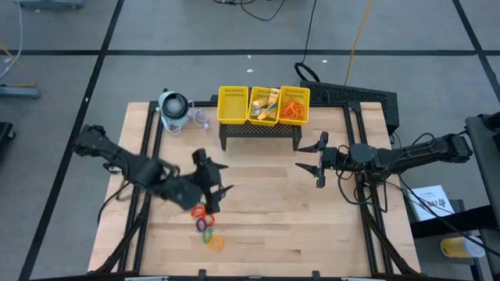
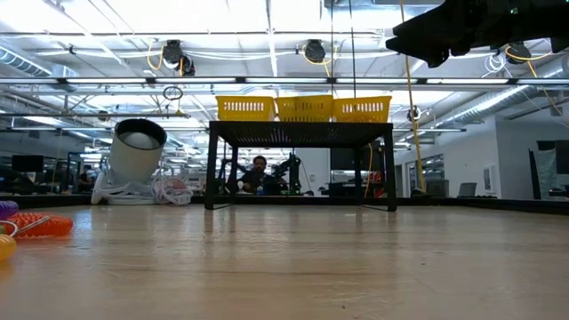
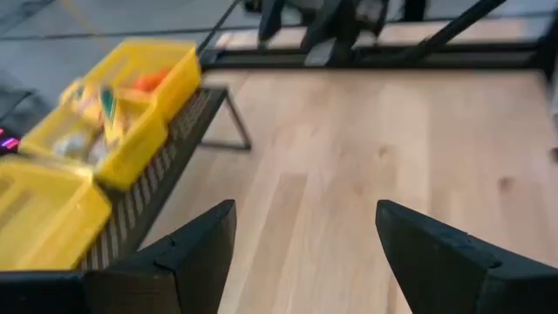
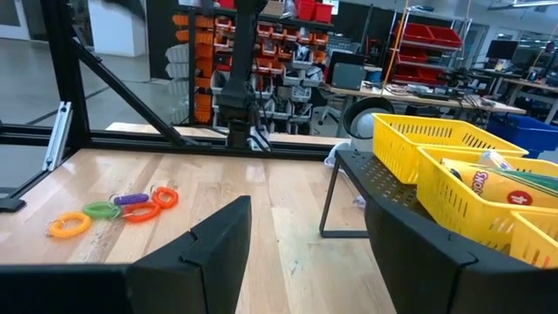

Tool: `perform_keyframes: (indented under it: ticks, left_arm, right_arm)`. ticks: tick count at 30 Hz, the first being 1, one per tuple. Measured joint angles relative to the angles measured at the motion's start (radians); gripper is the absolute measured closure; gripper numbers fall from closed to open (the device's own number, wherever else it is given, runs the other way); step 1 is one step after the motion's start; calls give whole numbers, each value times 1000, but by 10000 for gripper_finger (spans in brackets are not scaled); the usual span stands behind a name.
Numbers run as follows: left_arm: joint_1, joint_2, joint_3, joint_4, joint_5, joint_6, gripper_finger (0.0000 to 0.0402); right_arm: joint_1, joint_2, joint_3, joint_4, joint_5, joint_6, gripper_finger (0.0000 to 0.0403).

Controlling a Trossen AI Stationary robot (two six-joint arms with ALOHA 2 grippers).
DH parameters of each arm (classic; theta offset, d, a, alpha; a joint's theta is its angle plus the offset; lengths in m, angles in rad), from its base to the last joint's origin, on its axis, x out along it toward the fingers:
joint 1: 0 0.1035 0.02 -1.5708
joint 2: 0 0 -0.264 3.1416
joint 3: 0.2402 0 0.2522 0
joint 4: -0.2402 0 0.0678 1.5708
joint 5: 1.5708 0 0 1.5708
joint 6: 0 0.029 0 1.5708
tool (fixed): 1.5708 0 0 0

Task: Pick & Place Office Desk Supplies
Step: Put the orange spring keychain into the left yellow bin on the shelf

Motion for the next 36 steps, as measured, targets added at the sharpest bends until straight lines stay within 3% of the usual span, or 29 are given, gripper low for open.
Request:
perform_keyframes:
  ticks: [3,6,11,15,23,28,36]
  left_arm:
    - [-68,0,-88,-8,-82,-133,118]
    - [-122,0,-172,-12,-72,-289,122]
    - [-164,11,-308,11,155,-496,121]
    - [-176,27,-424,58,281,-525,119]
    - [-140,32,-576,338,297,-580,119]
    - [-124,32,-578,277,444,-518,119]
    - [-138,32,-578,43,448,-513,119]
  right_arm:
    - [0,0,0,0,0,0,188]
    - [0,0,0,0,0,0,188]
    - [0,0,0,0,0,0,188]
    - [0,0,0,1,0,0,188]
    - [0,0,0,7,0,0,188]
    - [0,0,0,0,0,0,188]
    - [0,0,0,0,0,-1,188]
